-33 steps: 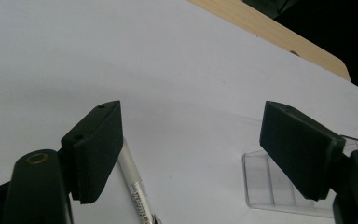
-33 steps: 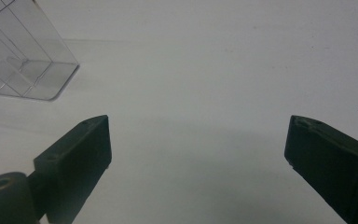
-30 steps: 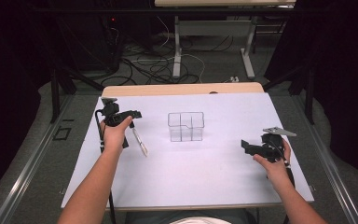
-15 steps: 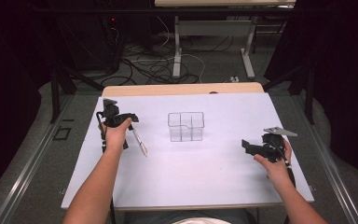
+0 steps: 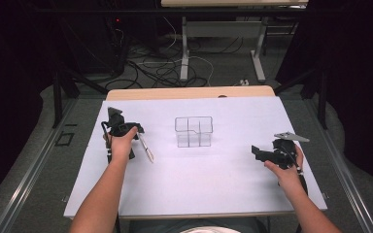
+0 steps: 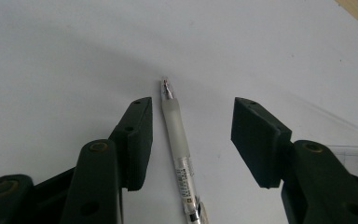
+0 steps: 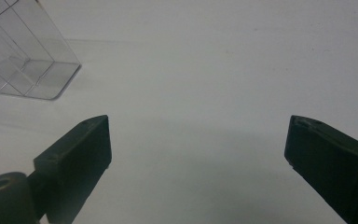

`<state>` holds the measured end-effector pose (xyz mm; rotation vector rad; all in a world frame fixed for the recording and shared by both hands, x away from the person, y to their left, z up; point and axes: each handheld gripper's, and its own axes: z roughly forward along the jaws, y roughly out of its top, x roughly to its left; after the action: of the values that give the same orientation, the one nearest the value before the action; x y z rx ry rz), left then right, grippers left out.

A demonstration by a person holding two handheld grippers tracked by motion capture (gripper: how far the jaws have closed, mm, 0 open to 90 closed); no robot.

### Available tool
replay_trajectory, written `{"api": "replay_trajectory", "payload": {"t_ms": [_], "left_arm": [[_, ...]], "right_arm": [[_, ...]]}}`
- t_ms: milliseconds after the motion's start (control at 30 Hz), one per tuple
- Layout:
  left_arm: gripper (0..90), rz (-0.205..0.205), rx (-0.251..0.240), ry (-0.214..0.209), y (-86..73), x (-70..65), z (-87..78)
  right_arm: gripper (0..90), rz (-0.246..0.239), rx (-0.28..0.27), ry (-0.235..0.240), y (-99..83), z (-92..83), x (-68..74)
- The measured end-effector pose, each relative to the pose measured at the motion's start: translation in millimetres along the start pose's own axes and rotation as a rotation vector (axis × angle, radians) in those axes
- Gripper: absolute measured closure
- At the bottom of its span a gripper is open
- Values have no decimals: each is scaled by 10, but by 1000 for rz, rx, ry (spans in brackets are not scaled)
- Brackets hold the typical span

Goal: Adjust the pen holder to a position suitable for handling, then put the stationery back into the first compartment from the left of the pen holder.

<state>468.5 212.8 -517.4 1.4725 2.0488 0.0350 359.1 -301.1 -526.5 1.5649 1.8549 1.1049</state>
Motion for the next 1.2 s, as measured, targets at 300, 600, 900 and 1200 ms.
{"api": "replay_trajectory", "payload": {"t_ms": [300, 600, 900, 1200], "left_arm": [[541, -20, 7, -3, -44, -15, 50], [590, -36, 30, -7, -70, -9, 105], [614, -48, 40, 10, -69, -18, 164], [649, -59, 57, 25, -77, -28, 210]], "right_arm": [[68, 1, 1, 0, -3, 12, 1], [68, 2, 1, 2, -5, 5, 8], [68, 2, 1, 3, -8, 7, 2], [68, 1, 4, 4, -17, -6, 8]]}}
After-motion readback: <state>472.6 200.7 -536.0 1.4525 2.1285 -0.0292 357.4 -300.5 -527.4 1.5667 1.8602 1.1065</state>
